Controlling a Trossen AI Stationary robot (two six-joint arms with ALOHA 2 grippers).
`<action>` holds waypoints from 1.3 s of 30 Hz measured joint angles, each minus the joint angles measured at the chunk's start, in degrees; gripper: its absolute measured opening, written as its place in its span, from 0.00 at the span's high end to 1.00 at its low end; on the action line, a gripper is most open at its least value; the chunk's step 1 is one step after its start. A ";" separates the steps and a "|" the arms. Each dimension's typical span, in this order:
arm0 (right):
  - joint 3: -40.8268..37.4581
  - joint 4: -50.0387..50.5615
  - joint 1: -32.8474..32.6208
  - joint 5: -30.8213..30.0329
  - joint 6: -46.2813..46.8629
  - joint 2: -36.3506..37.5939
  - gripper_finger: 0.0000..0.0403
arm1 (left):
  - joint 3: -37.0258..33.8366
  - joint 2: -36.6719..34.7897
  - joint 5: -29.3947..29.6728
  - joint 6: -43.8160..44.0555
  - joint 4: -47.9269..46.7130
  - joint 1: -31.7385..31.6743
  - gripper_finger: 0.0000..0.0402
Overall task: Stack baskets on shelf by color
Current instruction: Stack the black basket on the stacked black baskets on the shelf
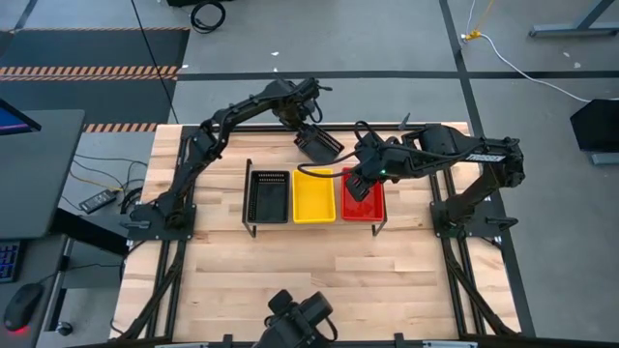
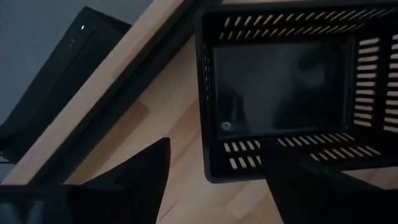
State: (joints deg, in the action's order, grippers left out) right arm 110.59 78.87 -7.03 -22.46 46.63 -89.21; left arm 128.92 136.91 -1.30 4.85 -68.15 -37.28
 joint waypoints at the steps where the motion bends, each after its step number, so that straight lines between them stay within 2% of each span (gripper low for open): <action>1: 0.00 0.00 0.00 0.06 0.00 -0.01 0.74 | 0.00 0.09 0.02 -0.12 -0.12 0.00 0.37; 16: 0.00 -0.02 0.00 1.57 0.35 -0.01 0.74 | 0.03 2.39 0.02 -1.53 2.04 1.04 0.49; 32: 0.00 -0.02 0.00 1.57 0.37 0.00 0.74 | 0.00 3.03 0.00 -1.65 3.09 1.40 0.73; 39: 0.00 -0.02 0.00 1.57 0.36 0.00 0.74 | 0.00 3.03 -0.01 -1.66 2.83 1.42 0.89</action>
State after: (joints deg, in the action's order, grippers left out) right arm 110.59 78.85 -7.03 -20.88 46.99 -89.21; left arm 128.92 139.94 -1.30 3.19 -65.31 -35.86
